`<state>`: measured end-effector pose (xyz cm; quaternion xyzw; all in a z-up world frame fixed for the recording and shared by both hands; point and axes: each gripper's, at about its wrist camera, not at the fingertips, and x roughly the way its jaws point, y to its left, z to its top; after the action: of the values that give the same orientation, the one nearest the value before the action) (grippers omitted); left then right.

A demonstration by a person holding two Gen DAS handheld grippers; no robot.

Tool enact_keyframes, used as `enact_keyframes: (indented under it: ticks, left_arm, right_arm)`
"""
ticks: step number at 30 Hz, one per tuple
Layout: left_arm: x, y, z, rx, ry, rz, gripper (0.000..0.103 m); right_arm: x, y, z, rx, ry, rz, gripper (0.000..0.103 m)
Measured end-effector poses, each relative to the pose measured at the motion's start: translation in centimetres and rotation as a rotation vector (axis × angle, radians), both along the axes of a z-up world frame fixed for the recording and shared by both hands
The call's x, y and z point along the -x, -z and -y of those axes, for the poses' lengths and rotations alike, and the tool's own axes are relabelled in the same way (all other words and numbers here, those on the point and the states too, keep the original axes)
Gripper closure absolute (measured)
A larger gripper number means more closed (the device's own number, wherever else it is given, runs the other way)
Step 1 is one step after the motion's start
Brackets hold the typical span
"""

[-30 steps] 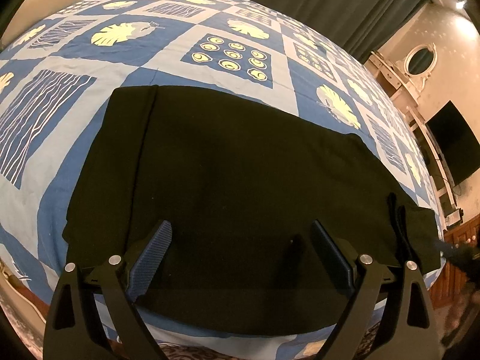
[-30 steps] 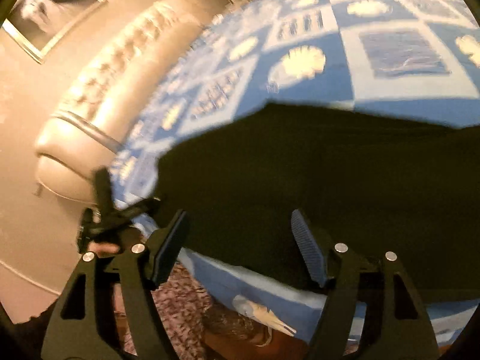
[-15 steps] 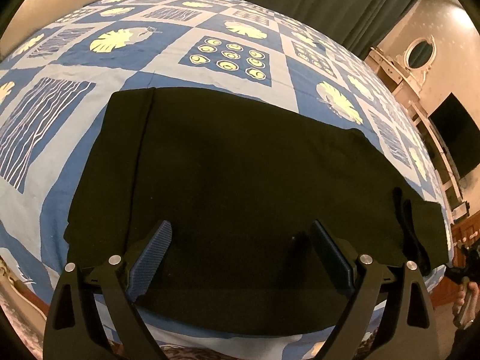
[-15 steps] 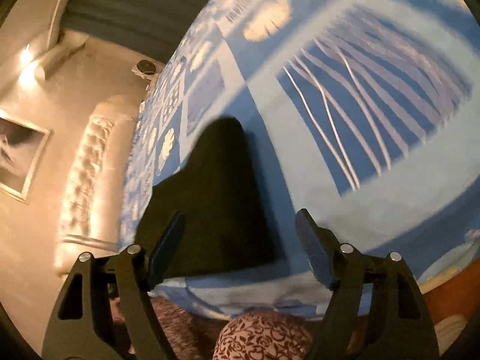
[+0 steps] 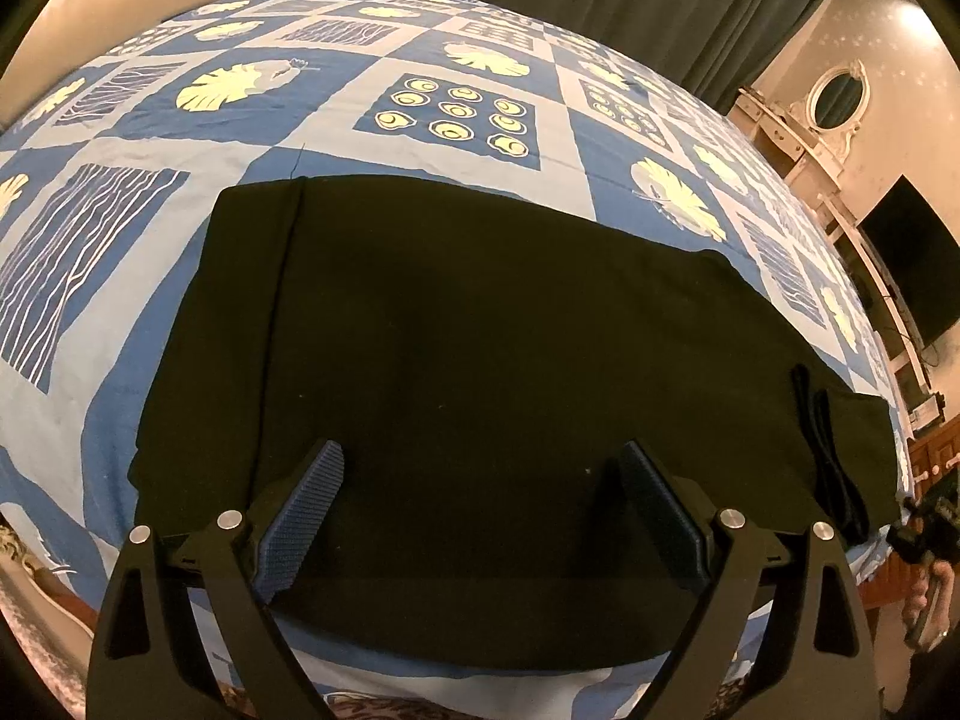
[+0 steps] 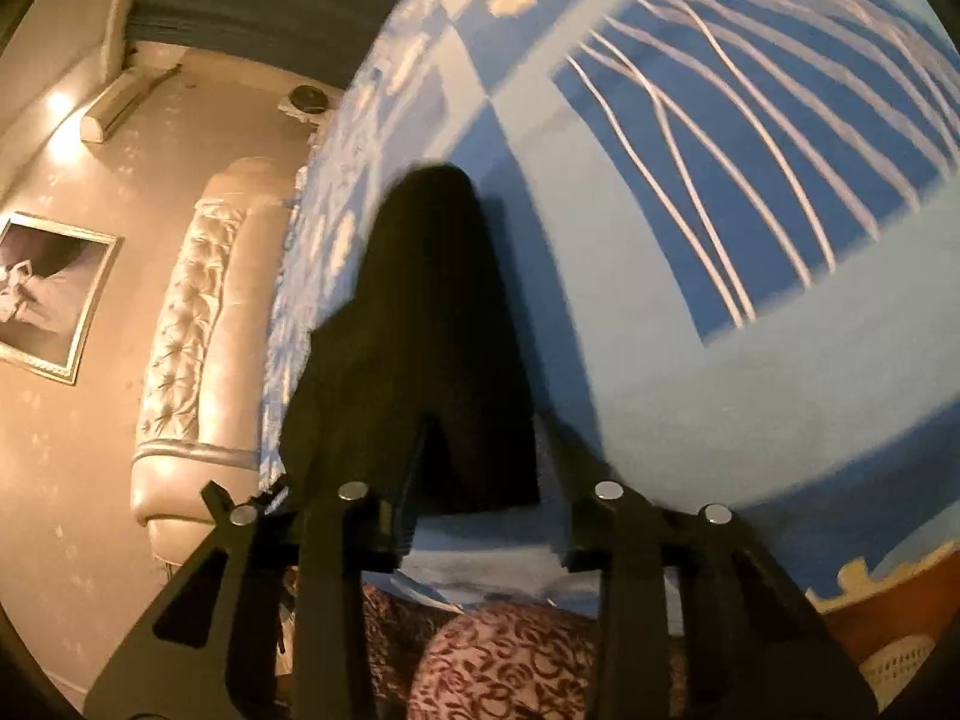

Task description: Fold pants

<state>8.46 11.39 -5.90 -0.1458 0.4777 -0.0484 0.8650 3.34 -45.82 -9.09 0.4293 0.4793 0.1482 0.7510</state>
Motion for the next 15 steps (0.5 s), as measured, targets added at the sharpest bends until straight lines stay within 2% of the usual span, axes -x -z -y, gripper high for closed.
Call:
enact_keyframes:
  ticks: [2, 10, 11, 12, 15]
  left_arm:
    - [0.0, 0.0, 0.0, -0.001, -0.001, 0.0, 0.011]
    - [0.1, 0.0, 0.0, 0.009, 0.002, 0.005, 0.009]
    - [0.1, 0.1, -0.1, 0.01, 0.003, 0.005, 0.009]
    - [0.1, 0.1, 0.0, 0.01, 0.003, 0.005, 0.009]
    - [0.1, 0.1, 0.0, 0.011, 0.004, 0.005, 0.008]
  right_arm:
    - [-0.9, -0.5, 0.5, -0.005, 0.004, 0.02, 0.047]
    - [-7.7, 1.6, 1.6, -0.147, 0.099, 0.039, 0.046]
    - [-8.4, 1.9, 1.6, -0.154, 0.099, 0.032, 0.054]
    - [-9.0, 2.2, 1.3, -0.149, 0.093, 0.028, 0.071]
    - [-9.8, 2.9, 0.9, -0.108, 0.098, -0.013, 0.078]
